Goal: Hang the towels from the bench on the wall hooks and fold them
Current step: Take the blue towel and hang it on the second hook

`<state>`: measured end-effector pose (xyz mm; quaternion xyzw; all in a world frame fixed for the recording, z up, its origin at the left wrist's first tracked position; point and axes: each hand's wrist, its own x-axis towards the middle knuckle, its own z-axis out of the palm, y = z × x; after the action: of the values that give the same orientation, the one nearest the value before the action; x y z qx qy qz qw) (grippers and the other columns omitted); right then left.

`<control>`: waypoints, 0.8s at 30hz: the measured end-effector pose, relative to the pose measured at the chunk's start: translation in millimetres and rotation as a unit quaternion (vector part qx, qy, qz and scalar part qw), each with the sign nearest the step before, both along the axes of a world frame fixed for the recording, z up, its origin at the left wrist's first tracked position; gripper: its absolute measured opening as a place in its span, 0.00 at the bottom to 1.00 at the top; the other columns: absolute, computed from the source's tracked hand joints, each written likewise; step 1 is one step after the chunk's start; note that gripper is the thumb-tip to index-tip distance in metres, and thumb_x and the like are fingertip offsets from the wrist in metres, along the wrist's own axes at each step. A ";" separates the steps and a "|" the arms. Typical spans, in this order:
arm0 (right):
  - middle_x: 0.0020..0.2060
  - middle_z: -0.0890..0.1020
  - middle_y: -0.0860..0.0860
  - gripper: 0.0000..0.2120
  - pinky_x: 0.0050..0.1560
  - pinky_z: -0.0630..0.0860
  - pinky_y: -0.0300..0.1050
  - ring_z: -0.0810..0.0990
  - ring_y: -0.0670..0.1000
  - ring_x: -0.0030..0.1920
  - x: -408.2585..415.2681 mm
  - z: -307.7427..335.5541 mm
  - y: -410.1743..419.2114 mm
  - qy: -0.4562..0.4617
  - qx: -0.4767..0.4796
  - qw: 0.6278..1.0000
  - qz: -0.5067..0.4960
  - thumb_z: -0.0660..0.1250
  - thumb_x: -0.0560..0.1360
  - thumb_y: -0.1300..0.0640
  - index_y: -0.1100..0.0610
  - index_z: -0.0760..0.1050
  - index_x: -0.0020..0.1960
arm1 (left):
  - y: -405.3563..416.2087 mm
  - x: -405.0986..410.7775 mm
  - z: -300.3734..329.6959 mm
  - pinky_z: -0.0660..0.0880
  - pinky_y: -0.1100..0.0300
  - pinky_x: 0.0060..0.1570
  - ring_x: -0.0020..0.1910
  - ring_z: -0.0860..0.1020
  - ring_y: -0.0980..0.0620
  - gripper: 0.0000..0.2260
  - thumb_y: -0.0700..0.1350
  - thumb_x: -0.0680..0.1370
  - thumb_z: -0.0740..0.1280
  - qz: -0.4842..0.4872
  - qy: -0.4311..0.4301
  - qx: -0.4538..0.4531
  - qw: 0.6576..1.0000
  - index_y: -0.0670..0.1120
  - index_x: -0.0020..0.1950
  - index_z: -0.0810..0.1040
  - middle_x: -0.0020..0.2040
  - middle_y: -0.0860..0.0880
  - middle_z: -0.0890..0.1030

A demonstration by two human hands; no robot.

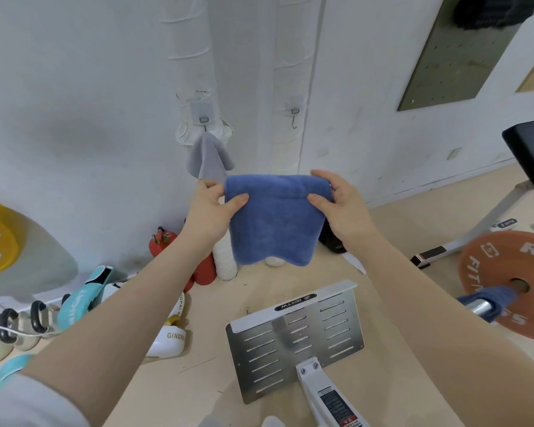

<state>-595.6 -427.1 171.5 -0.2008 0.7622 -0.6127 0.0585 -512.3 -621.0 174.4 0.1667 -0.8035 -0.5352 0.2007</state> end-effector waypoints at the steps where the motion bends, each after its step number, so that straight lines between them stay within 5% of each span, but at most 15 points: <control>1: 0.50 0.82 0.53 0.16 0.55 0.77 0.46 0.80 0.51 0.51 -1.9 3.7 2.8 0.012 0.018 1.000 -0.004 0.65 0.74 0.65 0.52 0.74 0.60 | -1.8 -0.9 -0.1 0.70 0.65 0.54 0.57 0.71 0.56 0.10 0.46 0.76 0.66 0.006 0.011 -0.016 1.000 0.43 0.54 0.79 0.62 0.53 0.69; 4: 0.42 0.83 0.53 0.07 0.49 0.76 0.50 0.79 0.51 0.43 -9.1 9.4 8.0 0.046 0.112 0.992 -0.025 0.68 0.72 0.56 0.57 0.78 0.49 | -2.2 1.5 4.3 0.70 0.66 0.52 0.57 0.74 0.58 0.10 0.45 0.79 0.62 -0.065 0.008 0.052 0.997 0.45 0.58 0.77 0.57 0.58 0.75; 8: 0.44 0.83 0.46 0.15 0.56 0.74 0.52 0.78 0.52 0.50 -13.3 9.9 7.4 0.041 0.184 0.981 -0.049 0.63 0.68 0.39 0.48 0.78 0.45 | 0.0 -1.5 2.3 0.74 0.63 0.48 0.52 0.79 0.53 0.10 0.47 0.80 0.60 -0.090 -0.014 0.145 0.985 0.46 0.56 0.77 0.49 0.51 0.82; 11: 0.49 0.80 0.47 0.07 0.47 0.74 0.34 0.78 0.44 0.48 -7.9 8.3 3.0 -0.045 0.083 0.996 0.005 0.61 0.78 0.51 0.52 0.74 0.52 | 3.3 -3.4 2.5 0.77 0.58 0.49 0.50 0.80 0.51 0.09 0.49 0.79 0.61 -0.085 0.001 0.240 0.967 0.47 0.53 0.78 0.50 0.49 0.83; 14: 0.50 0.79 0.46 0.08 0.51 0.74 0.41 0.78 0.47 0.52 -7.0 6.2 0.2 -0.055 0.056 0.997 0.005 0.57 0.80 0.52 0.52 0.72 0.54 | 4.6 -3.0 4.3 0.80 0.60 0.43 0.48 0.81 0.50 0.10 0.49 0.79 0.62 -0.092 0.013 0.289 0.953 0.47 0.54 0.77 0.49 0.48 0.83; 20: 0.41 0.82 0.49 0.13 0.39 0.76 0.42 0.80 0.50 0.41 -11.8 5.9 -1.4 -0.232 -0.074 0.969 -0.039 0.56 0.80 0.48 0.53 0.76 0.48 | 2.8 1.3 -1.9 0.79 0.62 0.43 0.50 0.82 0.54 0.22 0.49 0.65 0.75 -0.269 -0.048 0.351 0.896 0.55 0.57 0.74 0.51 0.53 0.83; 24: 0.53 0.83 0.52 0.24 0.56 0.77 0.50 0.82 0.53 0.53 -17.0 -2.2 5.6 -0.356 -0.178 0.917 0.018 0.61 0.75 0.39 0.57 0.76 0.60 | 9.1 -0.2 -6.8 0.80 0.61 0.43 0.47 0.83 0.53 0.20 0.39 0.68 0.66 -0.266 -0.042 0.355 0.895 0.54 0.57 0.72 0.49 0.53 0.83</control>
<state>-612.6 -421.6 169.3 0.0101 0.5656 -0.7681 0.3002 -512.5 -611.8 167.5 0.0290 -0.5819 -0.8109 -0.0553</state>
